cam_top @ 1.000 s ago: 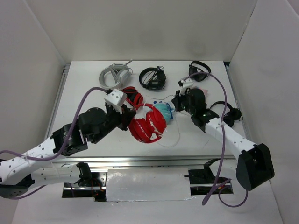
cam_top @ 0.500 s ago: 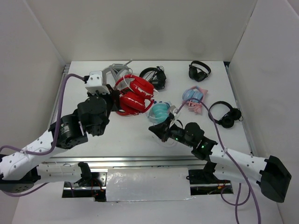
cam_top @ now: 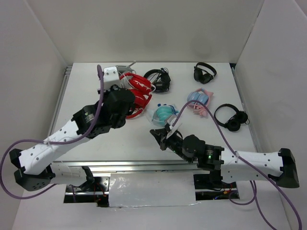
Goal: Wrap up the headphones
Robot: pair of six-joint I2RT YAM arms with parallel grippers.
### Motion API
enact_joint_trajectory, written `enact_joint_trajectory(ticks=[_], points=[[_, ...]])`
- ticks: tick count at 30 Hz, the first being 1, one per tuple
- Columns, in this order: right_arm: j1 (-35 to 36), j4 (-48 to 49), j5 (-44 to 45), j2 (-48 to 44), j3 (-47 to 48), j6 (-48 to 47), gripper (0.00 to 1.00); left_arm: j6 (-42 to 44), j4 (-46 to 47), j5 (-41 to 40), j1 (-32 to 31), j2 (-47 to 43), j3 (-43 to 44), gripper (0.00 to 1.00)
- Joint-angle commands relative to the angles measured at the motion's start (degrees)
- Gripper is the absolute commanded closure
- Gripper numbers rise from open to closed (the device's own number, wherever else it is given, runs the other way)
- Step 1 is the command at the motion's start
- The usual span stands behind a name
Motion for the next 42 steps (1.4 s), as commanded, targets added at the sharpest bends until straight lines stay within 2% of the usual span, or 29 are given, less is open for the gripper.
enact_joint_trajectory(ticks=[1, 3, 6, 10, 15, 16, 17, 19, 23, 26, 27, 29, 30, 34, 37, 40, 42], points=[[2.36, -4.84, 26.3, 2.42, 6.66, -5.75, 1.0, -5.07, -1.89, 5.51, 6.38, 2.99, 1.36, 1.0], [1.84, -3.18, 29.08, 3.83, 7.9, -9.08, 1.0, -4.64, -1.02, 9.31, 8.33, 4.05, -0.65, 1.0], [1.14, 5.85, 30.14, 5.23, 7.99, -16.03, 1.0, -1.21, 2.15, 16.17, 10.01, 6.68, -4.09, 1.0], [-1.5, 14.83, 31.01, 8.3, 8.78, -22.8, 0.99, 2.91, 3.55, 22.23, 8.43, 8.71, -6.64, 1.0], [-5.37, 25.45, 34.79, 15.16, 9.75, -34.57, 0.98, 10.47, 7.77, 36.63, 6.84, 8.8, -11.47, 1.0], [-5.98, 27.74, 35.49, 16.73, 9.66, -38.34, 0.95, 11.61, 7.86, 38.32, 6.76, 8.71, -12.0, 1.0], [-6.25, 31.42, 36.54, 17.27, 8.96, -39.59, 0.94, 12.41, 8.47, 41.12, 6.67, 8.54, -13.48, 1.0], [-7.13, 31.81, 36.47, 17.89, 8.78, -40.05, 0.87, 13.81, 10.5, 43.42, 6.58, 8.01, -15.51, 1.0], [-8.79, 26.04, 33.57, 16.05, 8.61, -33.64, 0.79, 16.01, 13.13, 48.17, 6.41, 5.47, -18.94, 1.0], [-11.78, 17.18, 24.81, 12.1, 8.17, -25.3, 0.78, 18.12, 15.24, 52.03, 6.4, 3.01, -21.93, 1.0], [-12.92, 15.31, 17.9, 9.74, 7.99, -23.19, 0.78, 18.91, 15.94, 54.65, 6.4, 2.3, -22.46, 1.0], [-16.51, 10.83, 9.96, 7.36, 7.12, -18.61, 0.76, 20.76, 18.05, 57.74, 6.23, 0.2, -24.65, 1.0], [-17.66, 10.2, 2.53, 5.17, 6.5, -17.12, 0.74, 21.55, 18.67, 59.93, 6.14, -0.51, -25.62, 1.0], [-22.15, 8.27, -10.42, 1.99, 4.83, -14.91, 0.73, 22.43, 20.69, 64.33, 5.79, -1.66, -26.5, 1.0], [-24.7, 7.38, -15.01, 2.86, 5.79, -14.12, 0.73, 24.01, 21.75, 68.73, 4.48, -1.83, -27.21, 1.0], [-28.39, 7.38, -18.62, 6.19, 7.02, -12.8, 0.74, 24.98, 21.93, 69.71, 2.46, -2.27, -27.04, 1.0], [-30.85, 7.38, -20.13, 7.69, 7.81, -11.83, 0.83, 24.98, 22.28, 69.8, 1.4, -2.97, -26.68, 1.0]])
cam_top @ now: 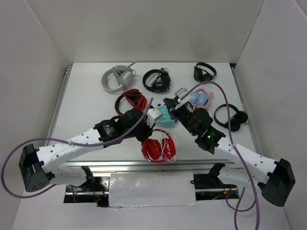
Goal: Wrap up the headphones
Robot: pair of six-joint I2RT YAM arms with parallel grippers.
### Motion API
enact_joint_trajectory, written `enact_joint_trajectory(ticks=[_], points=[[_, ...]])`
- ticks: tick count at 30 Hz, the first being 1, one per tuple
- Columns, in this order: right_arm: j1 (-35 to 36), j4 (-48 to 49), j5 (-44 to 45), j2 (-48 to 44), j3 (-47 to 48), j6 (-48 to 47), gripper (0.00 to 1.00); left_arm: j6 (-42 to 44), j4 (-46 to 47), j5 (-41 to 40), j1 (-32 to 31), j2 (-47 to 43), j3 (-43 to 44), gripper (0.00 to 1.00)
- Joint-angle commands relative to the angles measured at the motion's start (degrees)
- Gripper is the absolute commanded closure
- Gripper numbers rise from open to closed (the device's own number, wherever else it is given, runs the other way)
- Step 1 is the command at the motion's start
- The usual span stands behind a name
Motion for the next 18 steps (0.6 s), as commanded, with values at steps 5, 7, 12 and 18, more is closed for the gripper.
enact_joint_trajectory(ticks=[5, 7, 12, 18], points=[[-6.98, -2.33, -9.35, 5.59, 2.48, 6.57, 0.74, -1.89, 4.08, 6.4, -2.94, -5.39, 4.17, 1.0], [-7.78, -3.3, -9.88, 5.34, 2.22, 7.53, 0.7, -3.03, 3.91, 6.41, -3.12, -7.41, 4.79, 1.0], [-10.59, -1.9, -9.96, 0.69, -2.43, 14.03, 0.32, -6.72, 3.65, 4.91, -2.94, -11.36, 6.9, 1.0], [-18.67, -3.02, -15.05, -4.68, -7.53, 19.93, 0.0, -8.66, 3.55, 3.08, -2.68, -13.65, 10.41, 1.0]])
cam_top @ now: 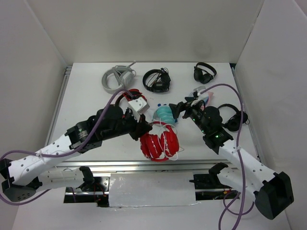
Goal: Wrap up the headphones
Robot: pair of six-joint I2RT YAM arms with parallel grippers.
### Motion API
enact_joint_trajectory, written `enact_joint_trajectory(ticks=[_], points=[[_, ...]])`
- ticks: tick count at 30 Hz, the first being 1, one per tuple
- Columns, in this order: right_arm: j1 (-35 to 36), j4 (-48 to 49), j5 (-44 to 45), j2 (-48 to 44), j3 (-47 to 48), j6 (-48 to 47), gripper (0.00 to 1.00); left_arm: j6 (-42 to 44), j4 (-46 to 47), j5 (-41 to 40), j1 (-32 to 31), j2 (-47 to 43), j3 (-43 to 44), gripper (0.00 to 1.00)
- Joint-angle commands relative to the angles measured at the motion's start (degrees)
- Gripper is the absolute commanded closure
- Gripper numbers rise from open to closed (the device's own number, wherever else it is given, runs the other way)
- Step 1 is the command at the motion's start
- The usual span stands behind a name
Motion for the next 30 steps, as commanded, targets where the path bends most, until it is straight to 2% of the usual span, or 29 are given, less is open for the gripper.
enact_joint_trajectory(ticks=[1, 5, 10, 13, 15, 16, 20, 25, 28, 30], points=[[-3.79, -0.06, -4.03, -2.85, -1.76, 5.17, 0.0, -3.13, 4.15, -0.91, 0.32, -2.0, 4.51, 1.0], [-5.91, -0.5, -7.88, -6.1, -6.51, 6.41, 0.0, -3.13, 3.62, -3.02, 0.93, -2.36, 8.55, 1.0], [-5.56, -3.57, -11.41, -9.09, -9.76, 13.86, 0.0, -4.27, 2.74, -3.82, 1.99, -1.31, 10.84, 1.0], [-4.77, -2.97, -11.76, -13.39, -15.28, 17.03, 0.0, -4.54, 2.39, -4.61, 2.69, -0.6, 12.33, 1.0], [-4.51, -1.56, -13.34, -17.5, -17.49, 18.18, 0.0, -4.63, 1.77, -4.87, 3.22, -0.07, 13.13, 1.0], [-4.51, -1.04, -16.83, -19.01, -19.5, 18.19, 0.0, -4.71, 1.6, -5.13, 3.31, 0.01, 14.09, 1.0], [-2.05, -3.92, -18.54, -23.94, -21.63, 17.22, 0.0, -5.06, 0.63, -6.98, 4.18, 0.89, 15.85, 1.0], [3.04, -0.87, -21.69, -22.11, -22.6, 15.38, 0.0, -5.59, 0.8, -7.51, 5.41, 1.07, 16.12, 1.0], [6.29, 3.53, -23.01, -17.98, -21.03, 14.15, 0.0, -6.03, 0.72, -6.9, 7.08, 1.33, 16.29, 1.0], [7.96, 8.97, -20.57, -14.21, -20.49, 14.67, 0.0, -6.38, 0.98, -5.4, 7.87, 1.24, 15.95, 1.0]])
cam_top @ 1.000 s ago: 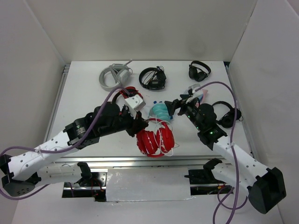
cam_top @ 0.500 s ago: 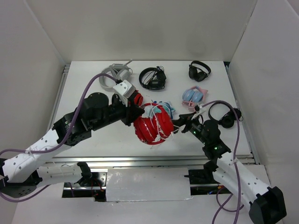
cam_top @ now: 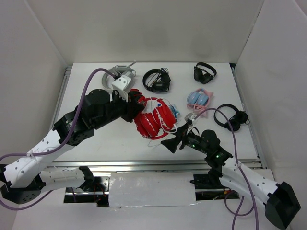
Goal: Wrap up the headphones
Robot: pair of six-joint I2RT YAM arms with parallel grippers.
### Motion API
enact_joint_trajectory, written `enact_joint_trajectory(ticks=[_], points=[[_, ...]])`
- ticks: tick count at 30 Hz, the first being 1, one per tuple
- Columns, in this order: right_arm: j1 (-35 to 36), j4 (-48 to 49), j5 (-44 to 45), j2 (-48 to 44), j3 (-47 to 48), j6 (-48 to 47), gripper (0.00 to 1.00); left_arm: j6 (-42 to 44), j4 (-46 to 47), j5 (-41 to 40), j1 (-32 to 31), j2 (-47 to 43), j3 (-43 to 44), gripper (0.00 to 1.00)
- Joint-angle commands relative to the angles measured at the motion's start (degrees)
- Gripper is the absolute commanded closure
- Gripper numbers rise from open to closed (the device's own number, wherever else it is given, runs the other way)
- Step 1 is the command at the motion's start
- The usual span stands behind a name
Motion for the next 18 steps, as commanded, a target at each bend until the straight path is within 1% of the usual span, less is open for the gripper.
enact_joint_trajectory(ticks=[1, 2, 3, 5, 7, 8, 13, 15, 16, 17, 18], points=[[3.27, 11.49, 1.17, 4.73, 1.91, -0.65, 0.0, -2.97, 5.9, 2.25, 1.69, -0.48, 2.85, 1.0], [3.71, 15.87, 2.66, 7.96, 2.26, -0.39, 0.0, -3.06, 5.99, 2.86, 2.74, -0.39, 2.67, 1.0], [3.98, 17.74, 5.11, 9.91, 2.79, -0.12, 0.0, -3.58, 6.08, 3.74, 3.27, -0.31, 2.59, 1.0], [4.07, 20.21, 5.22, 15.87, 5.86, -0.82, 0.0, -3.94, 6.08, 5.06, 5.03, -0.13, 2.5, 1.0], [4.51, 22.49, 2.51, 19.4, 9.03, -1.0, 0.0, -3.94, 5.99, 6.82, 6.78, 0.13, 2.41, 1.0], [4.68, 23.11, 2.76, 22.2, 10.25, -0.56, 0.0, -4.29, 5.99, 7.17, 7.4, 0.22, 2.41, 1.0], [5.47, 34.78, 4.96, 27.32, 10.44, 2.25, 0.0, -4.56, 6.25, 10.69, 10.39, 0.22, 2.06, 1.0], [5.39, 36.56, 4.26, 28.82, 11.4, 2.34, 0.0, -4.91, 6.43, 11.39, 11.01, 0.05, 1.88, 1.0], [5.3, 37.26, 2.43, 30.91, 12.1, 1.82, 0.0, -4.99, 6.6, 11.92, 11.45, -0.13, 1.88, 1.0], [5.04, 37.18, 2.06, 32.15, 13.94, 1.81, 0.02, -5.17, 6.95, 12.36, 11.62, -0.3, 1.79, 1.0], [4.95, 37.18, 1.88, 33.47, 15.0, 1.81, 0.09, -5.26, 7.13, 12.62, 12.15, -0.65, 1.71, 1.0]])
